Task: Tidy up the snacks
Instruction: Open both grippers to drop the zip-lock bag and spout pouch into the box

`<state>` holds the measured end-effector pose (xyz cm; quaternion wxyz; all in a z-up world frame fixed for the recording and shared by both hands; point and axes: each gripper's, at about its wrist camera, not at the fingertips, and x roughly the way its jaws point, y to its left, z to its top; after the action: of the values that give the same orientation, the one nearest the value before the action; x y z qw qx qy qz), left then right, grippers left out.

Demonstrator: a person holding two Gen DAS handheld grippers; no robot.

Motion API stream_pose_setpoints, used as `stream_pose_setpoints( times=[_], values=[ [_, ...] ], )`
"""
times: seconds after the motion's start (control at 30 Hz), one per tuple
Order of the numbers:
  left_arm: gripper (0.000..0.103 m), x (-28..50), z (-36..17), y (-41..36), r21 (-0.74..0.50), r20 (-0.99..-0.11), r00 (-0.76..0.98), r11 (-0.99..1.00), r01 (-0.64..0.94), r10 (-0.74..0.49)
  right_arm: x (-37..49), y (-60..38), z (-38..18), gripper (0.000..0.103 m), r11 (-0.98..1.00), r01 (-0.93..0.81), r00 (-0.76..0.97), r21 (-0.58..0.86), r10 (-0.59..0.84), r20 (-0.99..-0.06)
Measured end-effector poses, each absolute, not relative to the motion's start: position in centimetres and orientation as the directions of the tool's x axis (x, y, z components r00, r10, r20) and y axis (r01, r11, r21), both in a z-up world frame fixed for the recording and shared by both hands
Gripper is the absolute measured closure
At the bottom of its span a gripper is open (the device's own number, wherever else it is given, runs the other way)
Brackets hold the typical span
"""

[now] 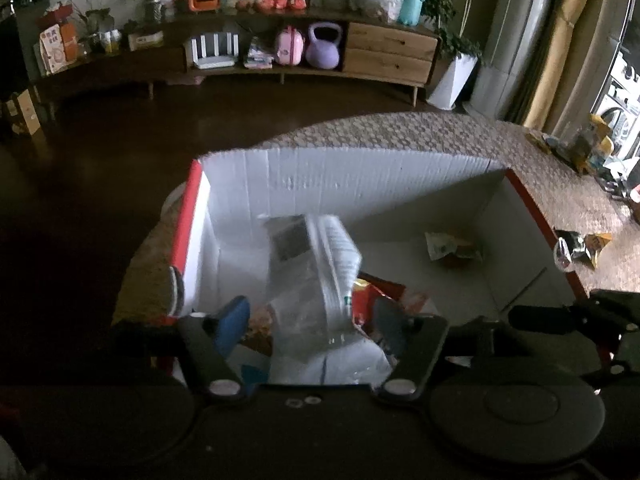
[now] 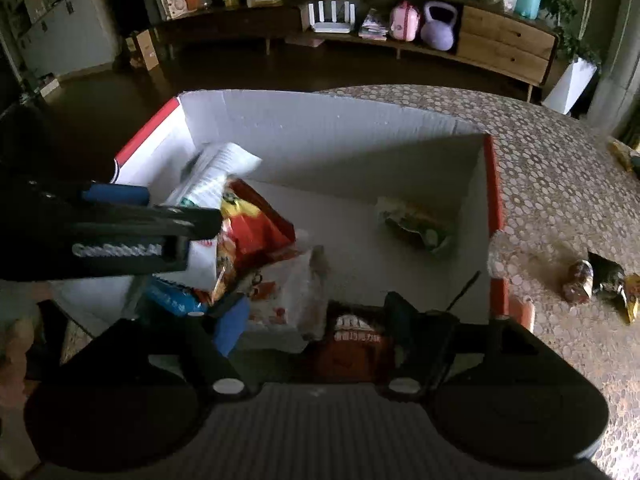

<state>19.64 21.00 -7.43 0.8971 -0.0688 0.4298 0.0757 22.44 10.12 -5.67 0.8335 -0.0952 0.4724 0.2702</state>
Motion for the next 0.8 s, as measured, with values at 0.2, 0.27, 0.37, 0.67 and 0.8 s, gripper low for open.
stream_pose_setpoints(
  times=[0.2,0.27,0.37,0.67,0.8],
  values=[
    [0.022,18.5,-6.3,20.9,-0.061,-0.763,0.641,0.976,-0.21,0.09,21.5,9.0,-4.5,0.028,0.839,-0.535,0.431,0.099,0.372,-0.822],
    [0.019,18.1,-5.7,20.8,-0.063,-0.754,0.651,0.976,-0.21,0.091,21.0,8.6,-3.9,0.026,0.838,-0.535,0.44,0.104,0.381,-0.813],
    [0.015,17.4,-4.7,20.4,-0.066,-0.736,0.67,0.977,-0.205,0.091,20.2,7.8,-2.8,0.025,0.838,-0.534,0.455,0.112,0.397,-0.797],
    [0.002,14.9,-1.6,17.9,-0.051,-0.668,0.739,0.984,-0.168,0.092,17.4,5.1,0.7,0.019,0.835,-0.533,0.503,0.133,0.44,-0.744],
    [0.0,13.8,-0.4,16.4,-0.046,-0.636,0.768,0.988,-0.145,0.083,16.2,3.6,1.9,0.019,0.837,-0.529,0.524,0.143,0.454,-0.721]
  ],
)
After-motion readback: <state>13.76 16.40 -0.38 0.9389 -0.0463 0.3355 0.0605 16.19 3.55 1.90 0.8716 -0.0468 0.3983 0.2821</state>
